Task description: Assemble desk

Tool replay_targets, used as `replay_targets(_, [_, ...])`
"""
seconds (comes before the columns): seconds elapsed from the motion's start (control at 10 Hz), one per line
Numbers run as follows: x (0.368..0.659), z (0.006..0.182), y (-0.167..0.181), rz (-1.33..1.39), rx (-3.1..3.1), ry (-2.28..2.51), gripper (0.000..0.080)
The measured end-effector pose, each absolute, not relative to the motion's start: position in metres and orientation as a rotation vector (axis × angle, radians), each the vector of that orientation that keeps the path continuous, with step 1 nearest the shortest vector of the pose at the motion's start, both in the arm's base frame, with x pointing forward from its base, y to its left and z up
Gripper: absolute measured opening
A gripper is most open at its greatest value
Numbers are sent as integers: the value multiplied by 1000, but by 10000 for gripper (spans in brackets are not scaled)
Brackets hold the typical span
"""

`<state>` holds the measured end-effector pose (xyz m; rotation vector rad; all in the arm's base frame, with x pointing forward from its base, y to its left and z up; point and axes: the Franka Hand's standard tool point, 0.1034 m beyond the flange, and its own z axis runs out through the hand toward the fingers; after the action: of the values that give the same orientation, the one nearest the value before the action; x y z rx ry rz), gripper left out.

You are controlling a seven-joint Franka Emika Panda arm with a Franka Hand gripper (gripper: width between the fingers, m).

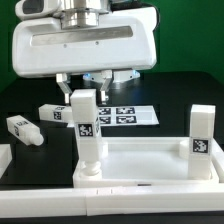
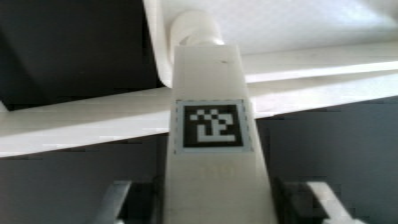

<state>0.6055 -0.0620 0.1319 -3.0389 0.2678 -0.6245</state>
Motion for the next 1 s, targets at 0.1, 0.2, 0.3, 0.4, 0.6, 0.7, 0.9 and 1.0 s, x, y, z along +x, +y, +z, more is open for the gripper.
replay_targets(0.1, [605,132,-62,-625,-3039,269,284])
replay_targets(0.2, [606,132,-62,-626,-3039,269,284])
replay_targets(0.3, [605,129,-61,-620,-3040,266,284])
replay_targets(0.4, [604,124,-60,-623,-3044,266,284])
replay_targets(0.6, [602,115,-59,-622,-3052,263,284])
replay_targets(0.7, [604,114,-59,-640,-3054,262,284])
replay_targets(0.9, [606,113,-54,-694,-3053,266,284])
replay_targets(1.0, [606,113,-55,-693,-3054,266,284])
